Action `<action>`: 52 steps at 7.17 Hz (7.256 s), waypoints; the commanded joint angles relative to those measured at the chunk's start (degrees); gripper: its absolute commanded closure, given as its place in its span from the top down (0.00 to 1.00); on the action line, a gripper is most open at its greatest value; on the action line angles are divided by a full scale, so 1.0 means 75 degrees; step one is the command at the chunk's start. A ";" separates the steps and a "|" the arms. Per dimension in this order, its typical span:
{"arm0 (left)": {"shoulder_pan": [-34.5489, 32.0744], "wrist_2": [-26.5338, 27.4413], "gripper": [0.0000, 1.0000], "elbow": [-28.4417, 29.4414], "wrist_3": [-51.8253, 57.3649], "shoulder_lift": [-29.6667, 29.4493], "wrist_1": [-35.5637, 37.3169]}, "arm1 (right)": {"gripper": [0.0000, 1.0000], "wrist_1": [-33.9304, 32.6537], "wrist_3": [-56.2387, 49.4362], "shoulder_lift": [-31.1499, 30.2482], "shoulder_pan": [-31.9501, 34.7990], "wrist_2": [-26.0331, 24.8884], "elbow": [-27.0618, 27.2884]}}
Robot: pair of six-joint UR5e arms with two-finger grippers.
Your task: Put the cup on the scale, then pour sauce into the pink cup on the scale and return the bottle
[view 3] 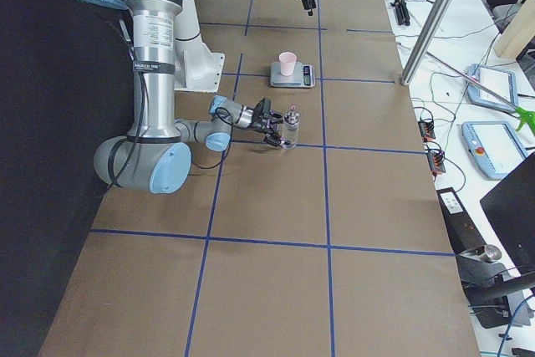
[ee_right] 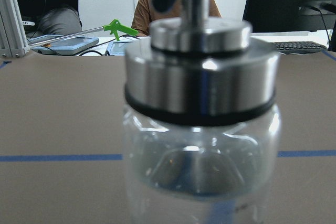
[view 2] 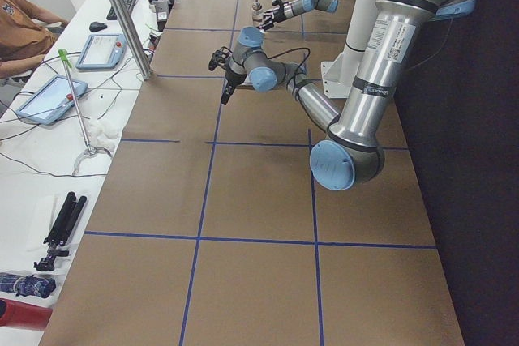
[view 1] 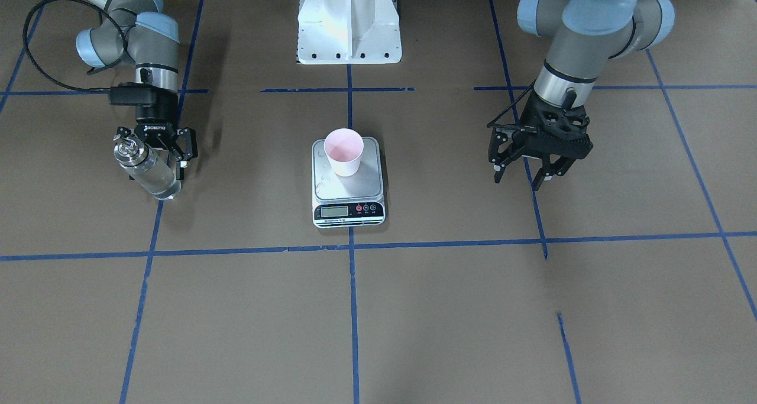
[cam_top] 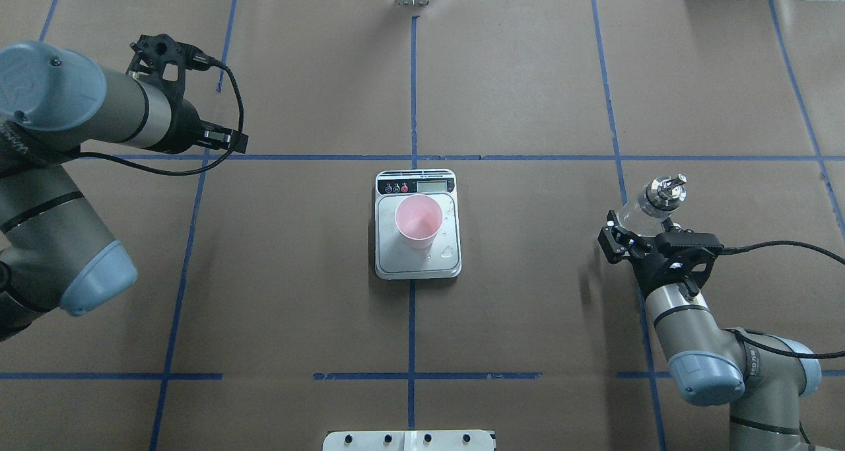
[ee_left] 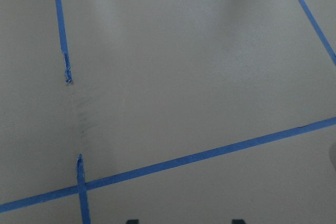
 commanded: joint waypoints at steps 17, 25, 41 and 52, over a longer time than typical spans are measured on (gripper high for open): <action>0.0046 0.0011 0.73 0.0182 -0.0105 0.0000 0.0005 | 0.00 -0.4044 -0.2302 0.2155 0.0333 0.0492 0.1372; 0.0058 0.0000 0.72 0.0311 -0.0082 -0.0047 -0.0006 | 0.00 -0.5089 -0.0636 0.2909 0.0391 0.1617 0.1926; 0.0070 0.0000 0.72 0.0452 -0.0129 -0.0082 -0.0006 | 0.00 -1.0514 -0.5193 0.4080 -0.0230 -0.0058 0.1810; 0.0082 0.0000 0.73 0.0522 -0.0141 -0.0094 -0.0006 | 0.00 -1.1732 -0.7408 0.4315 -0.0289 -0.0468 0.1821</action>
